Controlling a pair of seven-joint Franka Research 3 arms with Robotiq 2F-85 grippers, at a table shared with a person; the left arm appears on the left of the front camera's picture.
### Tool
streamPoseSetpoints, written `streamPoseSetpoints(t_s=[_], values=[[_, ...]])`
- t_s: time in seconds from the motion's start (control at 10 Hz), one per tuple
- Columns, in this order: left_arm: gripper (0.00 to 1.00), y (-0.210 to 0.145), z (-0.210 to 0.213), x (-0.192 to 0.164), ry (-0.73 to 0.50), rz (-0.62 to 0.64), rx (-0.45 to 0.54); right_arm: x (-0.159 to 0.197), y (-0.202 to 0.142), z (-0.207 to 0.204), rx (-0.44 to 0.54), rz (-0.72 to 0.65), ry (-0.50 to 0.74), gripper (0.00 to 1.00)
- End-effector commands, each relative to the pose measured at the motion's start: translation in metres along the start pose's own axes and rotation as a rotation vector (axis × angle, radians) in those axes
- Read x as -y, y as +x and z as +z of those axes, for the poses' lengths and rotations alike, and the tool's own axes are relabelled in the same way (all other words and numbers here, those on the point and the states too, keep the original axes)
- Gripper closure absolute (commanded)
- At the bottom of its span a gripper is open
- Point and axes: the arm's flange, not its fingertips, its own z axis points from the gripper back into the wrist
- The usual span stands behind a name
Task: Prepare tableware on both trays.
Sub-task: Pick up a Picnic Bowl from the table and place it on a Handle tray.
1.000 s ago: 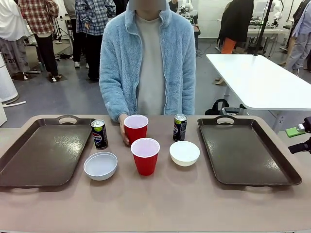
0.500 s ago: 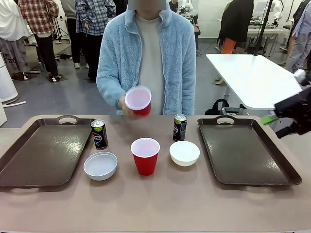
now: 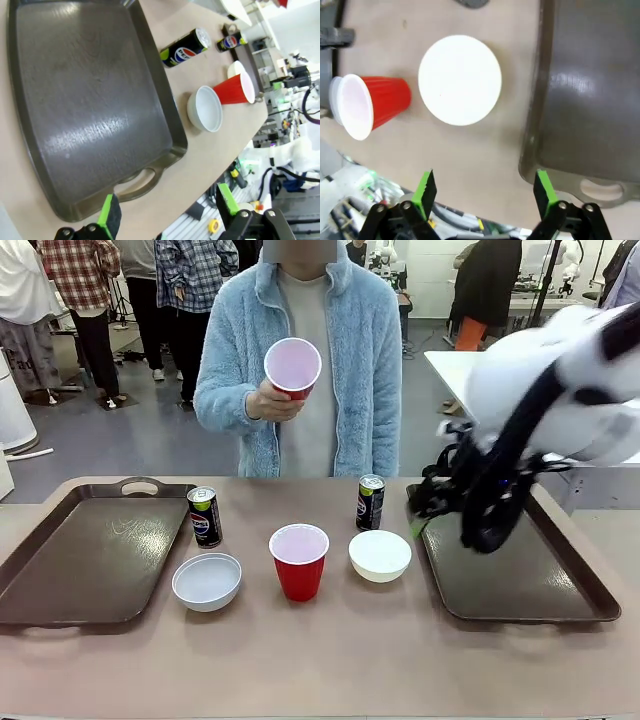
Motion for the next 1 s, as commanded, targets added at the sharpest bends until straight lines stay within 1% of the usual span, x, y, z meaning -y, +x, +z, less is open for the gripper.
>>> streamPoseSetpoints(t_s=[0.0,0.1,0.2,0.3,0.6,0.7,0.8,0.9], values=[[0.00,0.000,0.001,0.000,-0.015,0.004,0.010,-0.013,0.039,-0.019,-0.034,-0.013,-0.097,0.00],[0.00,0.000,0.001,0.000,-0.015,0.004,0.010,-0.022,0.045,-0.028,-0.012,-0.005,-0.103,0.00],[0.00,0.000,0.001,0.000,-0.015,0.004,0.010,-0.024,0.044,-0.027,-0.010,0.016,-0.078,0.00],[0.00,0.000,0.001,0.000,-0.015,0.004,0.010,-0.018,0.027,-0.033,-0.035,0.008,-0.077,0.00],[0.00,0.000,0.001,0.000,-0.015,0.004,0.010,-0.018,0.027,-0.033,-0.035,0.008,-0.077,0.00],[0.00,0.000,0.001,0.000,-0.015,0.004,0.010,-0.019,0.036,-0.034,-0.033,0.017,-0.078,0.00],[0.00,0.000,0.001,0.000,-0.015,0.004,0.010,-0.019,0.048,-0.046,0.016,-0.009,-0.093,0.00],[0.00,0.000,0.001,0.000,-0.015,0.004,0.010,-0.026,0.056,-0.062,0.038,0.013,-0.147,0.00]])
